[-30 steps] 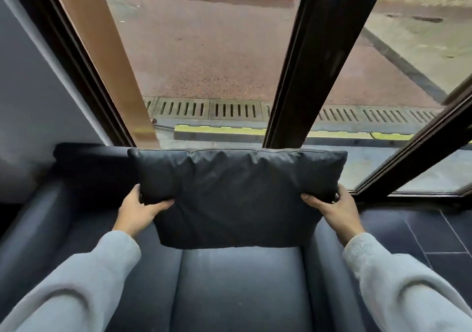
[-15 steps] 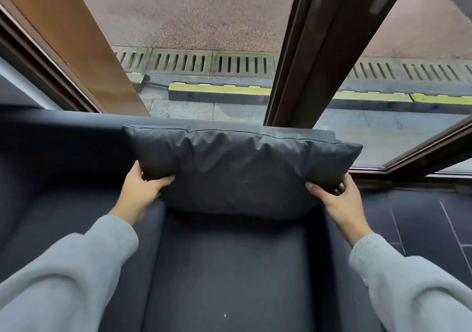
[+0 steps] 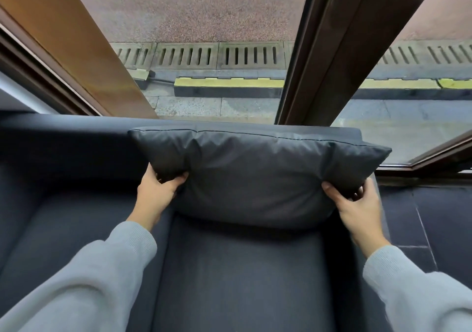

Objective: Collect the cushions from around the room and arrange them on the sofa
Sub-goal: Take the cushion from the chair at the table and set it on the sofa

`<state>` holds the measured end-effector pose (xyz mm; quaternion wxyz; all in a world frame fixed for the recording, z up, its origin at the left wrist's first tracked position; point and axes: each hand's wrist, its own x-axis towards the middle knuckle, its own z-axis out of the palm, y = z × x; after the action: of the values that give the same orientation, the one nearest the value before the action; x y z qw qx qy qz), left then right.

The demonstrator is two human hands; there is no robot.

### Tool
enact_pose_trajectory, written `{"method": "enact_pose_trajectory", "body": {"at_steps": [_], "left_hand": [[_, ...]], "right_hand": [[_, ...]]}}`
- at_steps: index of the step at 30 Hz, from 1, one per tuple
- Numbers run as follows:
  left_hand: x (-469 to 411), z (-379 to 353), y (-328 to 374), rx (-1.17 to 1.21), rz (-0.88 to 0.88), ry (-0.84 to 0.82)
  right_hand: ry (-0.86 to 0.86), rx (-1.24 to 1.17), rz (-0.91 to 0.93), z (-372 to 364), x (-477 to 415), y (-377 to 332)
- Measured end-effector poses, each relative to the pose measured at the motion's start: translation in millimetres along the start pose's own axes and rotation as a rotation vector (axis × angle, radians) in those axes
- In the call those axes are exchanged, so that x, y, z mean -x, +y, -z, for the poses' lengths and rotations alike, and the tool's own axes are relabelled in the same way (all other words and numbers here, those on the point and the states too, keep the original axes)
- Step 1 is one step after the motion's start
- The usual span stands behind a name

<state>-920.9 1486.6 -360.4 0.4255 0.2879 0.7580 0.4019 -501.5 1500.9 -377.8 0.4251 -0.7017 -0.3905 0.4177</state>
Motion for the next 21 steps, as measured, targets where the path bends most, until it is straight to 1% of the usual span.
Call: {"method": "enact_pose_trajectory", "body": {"at_steps": [2,7,9,11,12,14,15,16,17,19,21], "left_hand": [[1.4,-1.6,0.8,-0.119,-0.001,0.031],[17.3,7.6,12.4,-0.414,0.007,0.033],[27.1,8.3,18.7,-0.536,-0.046,0.060],[42.4,7.4,28.4,-0.661,-0.166,0.092],[53.1,10.4,38.4,-0.735,-0.261,0.125],[62.8,11.5,52.5,-0.951,-0.512,0.165],[67.5,12.6,62.5,-1.037,-0.628,0.158],[70.2,14.2,72.0,-1.128,-0.685,0.108],[68.2,12.5,77.4,-1.212,-0.668,0.039],[66.6,10.6,86.1,-1.301,-0.546,-0.078],[67.2,11.8,92.9,-1.327,-0.458,-0.127]], "right_hand": [[0.014,0.029,-0.009,-2.5,-4.5,-0.5],[0.008,0.204,-0.043,2.3,11.0,-23.4],[0.026,0.283,-0.011,2.1,20.6,-36.6],[0.042,0.386,0.057,1.0,30.5,-51.5],[0.052,0.438,0.116,1.9,39.3,-64.0],[0.056,0.574,0.254,-0.8,49.1,-81.1],[0.054,0.649,0.339,-1.6,54.1,-92.7],[0.022,0.744,0.401,-3.2,57.1,-104.3],[-0.046,0.859,0.418,-6.9,54.1,-109.1],[-0.208,1.078,0.373,-12.5,49.2,-116.8],[-0.276,1.172,0.325,-17.4,46.2,-118.9]]}}
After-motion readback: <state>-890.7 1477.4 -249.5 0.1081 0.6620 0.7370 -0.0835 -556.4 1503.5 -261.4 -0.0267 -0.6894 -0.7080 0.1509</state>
